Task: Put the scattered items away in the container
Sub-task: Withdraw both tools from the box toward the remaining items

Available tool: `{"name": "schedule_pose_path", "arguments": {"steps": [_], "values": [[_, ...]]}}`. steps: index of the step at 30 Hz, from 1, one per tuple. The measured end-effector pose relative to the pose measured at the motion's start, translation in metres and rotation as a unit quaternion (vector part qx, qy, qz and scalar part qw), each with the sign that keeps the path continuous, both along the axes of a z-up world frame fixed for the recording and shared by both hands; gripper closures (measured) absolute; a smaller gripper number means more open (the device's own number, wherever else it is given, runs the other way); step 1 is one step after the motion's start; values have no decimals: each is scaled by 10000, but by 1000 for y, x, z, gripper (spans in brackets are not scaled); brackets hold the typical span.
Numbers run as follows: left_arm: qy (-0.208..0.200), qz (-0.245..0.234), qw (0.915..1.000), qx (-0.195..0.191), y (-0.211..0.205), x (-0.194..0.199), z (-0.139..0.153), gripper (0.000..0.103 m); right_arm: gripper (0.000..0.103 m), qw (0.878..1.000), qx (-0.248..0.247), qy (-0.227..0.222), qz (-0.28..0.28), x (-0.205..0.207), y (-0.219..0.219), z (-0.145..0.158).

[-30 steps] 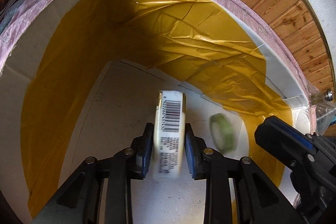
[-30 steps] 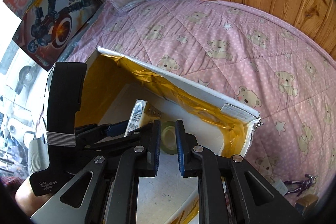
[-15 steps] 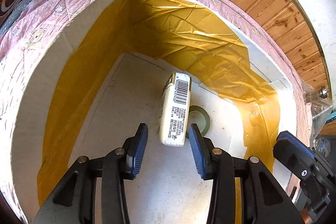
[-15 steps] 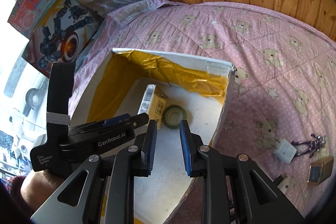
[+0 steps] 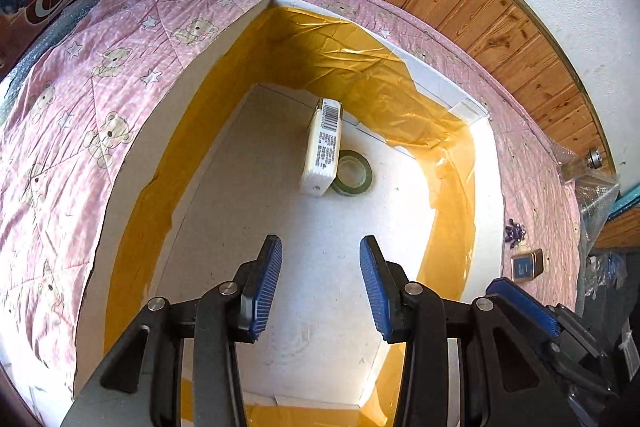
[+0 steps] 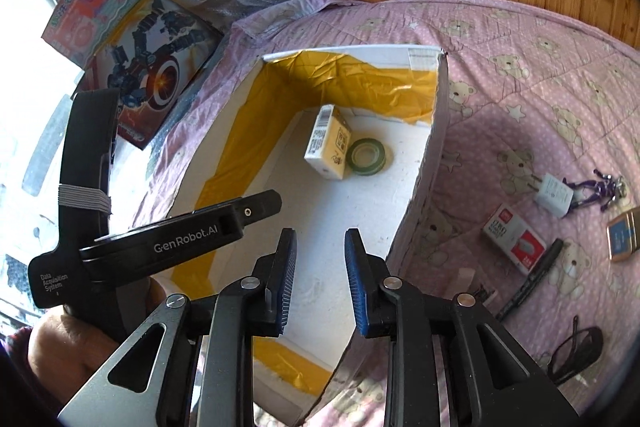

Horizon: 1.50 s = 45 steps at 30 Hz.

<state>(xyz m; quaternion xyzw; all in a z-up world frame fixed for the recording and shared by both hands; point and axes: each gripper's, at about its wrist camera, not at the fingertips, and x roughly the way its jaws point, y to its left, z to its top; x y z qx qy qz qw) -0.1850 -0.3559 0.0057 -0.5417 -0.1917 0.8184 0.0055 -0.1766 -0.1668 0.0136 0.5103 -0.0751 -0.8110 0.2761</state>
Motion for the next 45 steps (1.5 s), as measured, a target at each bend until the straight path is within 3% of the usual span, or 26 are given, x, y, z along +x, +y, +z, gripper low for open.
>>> {"name": "schedule_pose_path", "arguments": {"steps": [5, 17, 45], "values": [[171, -80, 9997, -149, 8, 27, 13, 61, 74, 9998, -180, 25, -8, 30, 5, 1], [811, -621, 9890, -1065, 39, 80, 44, 58, 73, 9991, -322, 253, -144, 83, 26, 10], [1008, -1231, 9777, -1369, 110, 156, 56, 57, 67, 9939, -859, 204, -661, 161, 105, -12]]}}
